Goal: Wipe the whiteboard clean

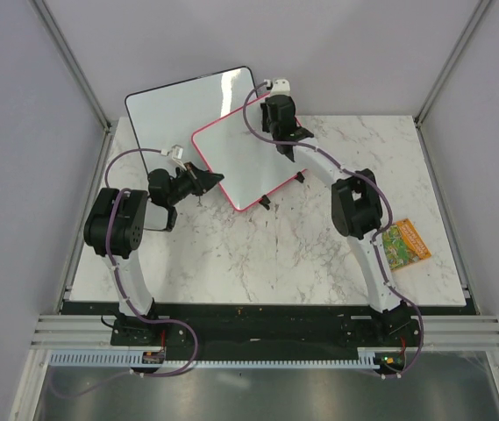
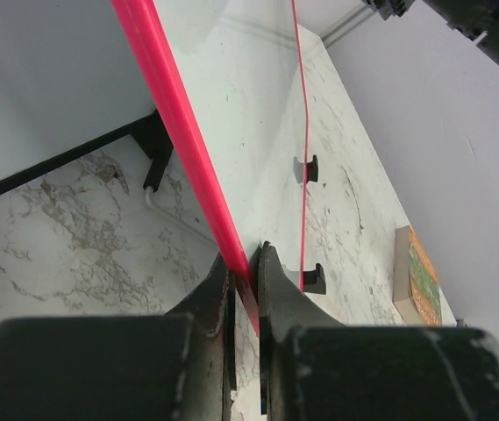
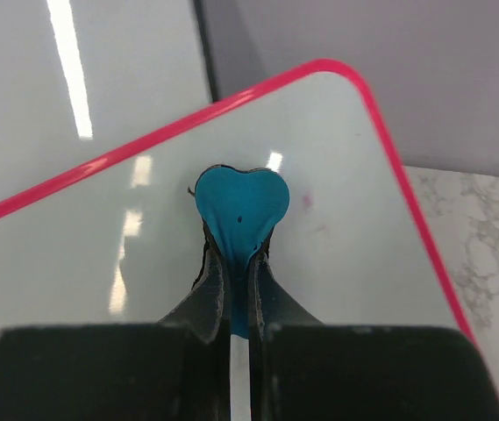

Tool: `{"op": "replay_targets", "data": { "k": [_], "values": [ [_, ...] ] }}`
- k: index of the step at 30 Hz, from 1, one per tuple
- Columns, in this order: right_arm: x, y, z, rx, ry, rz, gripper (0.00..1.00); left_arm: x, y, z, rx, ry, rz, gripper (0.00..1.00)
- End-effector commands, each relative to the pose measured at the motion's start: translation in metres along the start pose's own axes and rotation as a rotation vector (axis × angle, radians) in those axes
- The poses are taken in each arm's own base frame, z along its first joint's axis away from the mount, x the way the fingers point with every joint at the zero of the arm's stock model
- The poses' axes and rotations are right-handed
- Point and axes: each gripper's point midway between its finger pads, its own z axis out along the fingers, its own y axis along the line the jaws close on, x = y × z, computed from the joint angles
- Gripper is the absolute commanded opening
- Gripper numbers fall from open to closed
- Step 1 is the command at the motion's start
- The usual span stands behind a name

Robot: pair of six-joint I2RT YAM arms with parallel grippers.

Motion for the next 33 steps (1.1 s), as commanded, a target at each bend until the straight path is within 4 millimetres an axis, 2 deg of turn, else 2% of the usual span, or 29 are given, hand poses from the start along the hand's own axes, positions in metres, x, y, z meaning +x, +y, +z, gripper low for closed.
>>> {"op": "replay_targets", "data": {
  "k": [1, 3, 5, 6, 9, 10, 15, 16, 22, 23, 25, 28, 33],
  "values": [
    [0.154, -0.105, -0.004, 0.233, 0.431, -0.105, 0.0, 0.0, -0.035, 0.007, 0.174, 0.019, 0.309, 0.02],
    [0.155, -0.094, -0.004, 0.177, 0.438, -0.087, 0.0, 0.001, -0.035, 0.007, 0.176, 0.02, 0.309, 0.02],
    [0.16, -0.071, -0.007, 0.082, 0.46, -0.068, 0.0, 0.001, -0.036, 0.007, 0.177, 0.021, 0.309, 0.02],
    [0.155, -0.062, -0.009, 0.055, 0.453, -0.071, 0.0, 0.001, -0.036, 0.007, 0.177, 0.021, 0.309, 0.02],
    [0.156, -0.02, -0.022, -0.02, 0.44, -0.119, 0.0, 0.001, -0.036, 0.007, 0.176, 0.019, 0.31, 0.02],
    [0.157, 0.002, -0.028, -0.049, 0.436, -0.139, 0.0, 0.002, -0.036, 0.007, 0.176, 0.022, 0.308, 0.02],
    [0.156, 0.067, -0.046, -0.2, 0.433, -0.094, 0.0, 0.002, -0.036, 0.007, 0.178, 0.022, 0.309, 0.02],
    [0.155, 0.083, -0.051, -0.225, 0.425, -0.093, 0.0, 0.002, -0.036, 0.006, 0.176, 0.022, 0.308, 0.02],
    [0.139, 0.149, -0.066, -0.388, 0.375, -0.074, 0.0, 0.0, -0.036, 0.006, 0.177, 0.018, 0.312, 0.02],
    [0.141, 0.157, -0.068, -0.407, 0.376, -0.074, 0.0, 0.001, -0.037, 0.006, 0.178, 0.02, 0.311, 0.02],
    [0.132, 0.176, -0.072, -0.453, 0.351, -0.069, 0.0, 0.001, -0.037, 0.006, 0.178, 0.02, 0.311, 0.02],
    [0.127, 0.189, -0.072, -0.472, 0.325, -0.066, 0.0, 0.001, -0.037, 0.006, 0.178, 0.02, 0.313, 0.02],
    [0.127, 0.186, -0.068, -0.45, 0.319, -0.075, 0.0, 0.002, -0.036, 0.006, 0.177, 0.021, 0.313, 0.02]
  ]
}}
